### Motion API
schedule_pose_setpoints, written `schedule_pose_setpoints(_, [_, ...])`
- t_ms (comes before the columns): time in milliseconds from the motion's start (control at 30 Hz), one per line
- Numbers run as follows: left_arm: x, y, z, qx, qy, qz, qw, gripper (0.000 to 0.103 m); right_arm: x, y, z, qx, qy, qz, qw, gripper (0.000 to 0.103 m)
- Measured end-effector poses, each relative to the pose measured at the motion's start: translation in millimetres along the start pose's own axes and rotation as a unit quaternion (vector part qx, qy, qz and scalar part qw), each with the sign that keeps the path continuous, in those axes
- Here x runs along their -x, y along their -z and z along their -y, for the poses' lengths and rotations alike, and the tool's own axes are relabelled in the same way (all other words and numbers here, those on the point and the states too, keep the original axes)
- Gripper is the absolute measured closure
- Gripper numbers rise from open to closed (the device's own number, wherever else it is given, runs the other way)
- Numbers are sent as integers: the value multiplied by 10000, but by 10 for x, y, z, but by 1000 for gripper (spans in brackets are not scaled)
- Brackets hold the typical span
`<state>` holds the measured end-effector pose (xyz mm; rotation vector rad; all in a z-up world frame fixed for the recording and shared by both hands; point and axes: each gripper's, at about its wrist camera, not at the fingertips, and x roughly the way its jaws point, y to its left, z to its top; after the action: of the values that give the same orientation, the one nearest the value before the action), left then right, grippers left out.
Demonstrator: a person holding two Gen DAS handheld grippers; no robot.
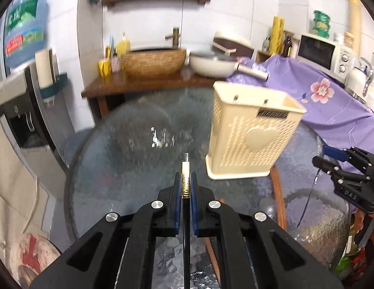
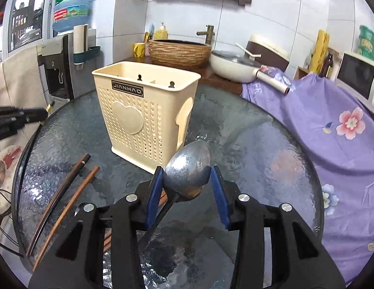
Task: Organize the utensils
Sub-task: 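Lift the black chopstick with left tool while right tool lifts the spoon toward the holder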
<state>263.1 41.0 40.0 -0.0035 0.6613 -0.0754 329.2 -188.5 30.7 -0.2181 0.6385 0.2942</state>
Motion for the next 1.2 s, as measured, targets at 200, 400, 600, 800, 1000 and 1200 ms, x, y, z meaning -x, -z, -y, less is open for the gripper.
schedule_pose_setpoints(200, [176, -76, 47, 32, 99, 263, 9996, 96, 158, 20, 35, -105, -15, 243, 9996, 64])
schedule_pose_setpoints(400, [338, -137, 58, 54, 176, 512, 9985, 96, 315, 15, 28, -67, -33, 445, 9990, 64])
schedule_pose_setpoints(600, [436, -134, 86, 25, 161, 672, 9976, 96, 380, 25, 8, 11, -28, 494, 9988, 64])
schedule_pose_setpoints(800, [576, -181, 67, 63, 190, 860, 9961, 96, 428, 18, -13, 40, -29, 552, 9985, 64])
schedule_pose_setpoints(1000, [687, -237, 51, 94, 200, 990, 9948, 96, 504, -42, -27, 46, -71, 644, 9979, 64])
schedule_pose_setpoints(1200, [775, -355, 45, 137, 234, 1092, 9937, 96, 570, -136, -90, 130, -103, 712, 9973, 64])
